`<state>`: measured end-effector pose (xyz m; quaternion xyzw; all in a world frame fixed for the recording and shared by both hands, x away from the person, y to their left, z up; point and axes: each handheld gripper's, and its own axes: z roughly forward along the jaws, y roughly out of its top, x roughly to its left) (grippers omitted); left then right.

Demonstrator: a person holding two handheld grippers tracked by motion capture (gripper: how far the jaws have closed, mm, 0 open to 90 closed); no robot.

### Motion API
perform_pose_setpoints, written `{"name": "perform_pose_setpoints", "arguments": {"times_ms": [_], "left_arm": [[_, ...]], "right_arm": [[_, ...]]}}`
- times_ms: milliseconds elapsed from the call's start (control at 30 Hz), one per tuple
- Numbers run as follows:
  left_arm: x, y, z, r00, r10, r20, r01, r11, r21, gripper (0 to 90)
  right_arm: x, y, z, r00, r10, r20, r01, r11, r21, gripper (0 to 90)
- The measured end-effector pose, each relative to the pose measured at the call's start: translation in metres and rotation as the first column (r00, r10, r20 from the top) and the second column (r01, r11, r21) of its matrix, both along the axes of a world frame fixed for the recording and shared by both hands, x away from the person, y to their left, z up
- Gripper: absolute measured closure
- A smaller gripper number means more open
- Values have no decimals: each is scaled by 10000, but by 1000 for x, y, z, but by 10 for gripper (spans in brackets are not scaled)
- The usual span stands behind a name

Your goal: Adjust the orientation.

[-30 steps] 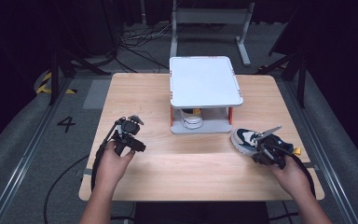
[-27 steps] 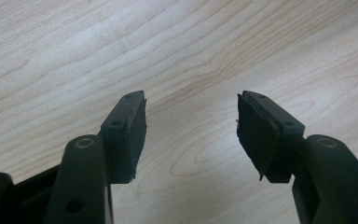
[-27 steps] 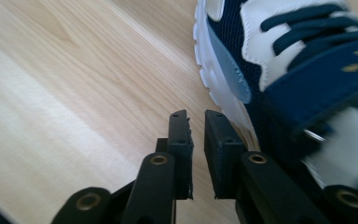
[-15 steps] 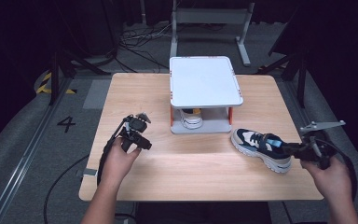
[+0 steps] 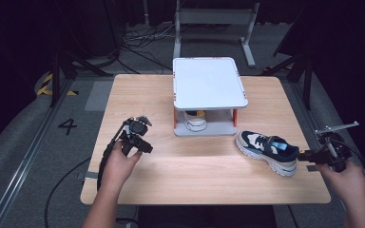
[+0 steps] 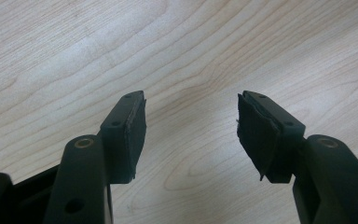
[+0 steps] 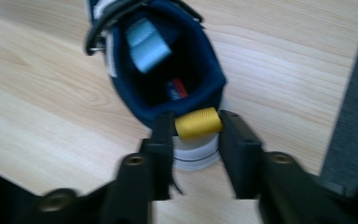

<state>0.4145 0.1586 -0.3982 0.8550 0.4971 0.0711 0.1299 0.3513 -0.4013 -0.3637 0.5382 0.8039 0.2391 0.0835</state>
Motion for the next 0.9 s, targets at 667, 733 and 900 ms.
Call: {"name": "perform_pose_setpoints", "arguments": {"times_ms": [667, 733, 900], "left_arm": [[5, -12, 0, 9995, -322, -15, 321, 9994, -119, 425], [5, -11, 0, 9996, -277, -85, 276, 9996, -101, 425], [7, -9, -1, 9997, -251, -50, 251, 9996, -131, 425]], "right_arm": [[-30, 111, -1, 8971, 4345, -802, -4361, 8999, -26, 827], [-32, 113, 1, 8968, 4343, -848, -4370, 8994, -146, 775], [-38, 111, 17, 9124, 4073, -401, -4091, 9107, -566, 631]]}}
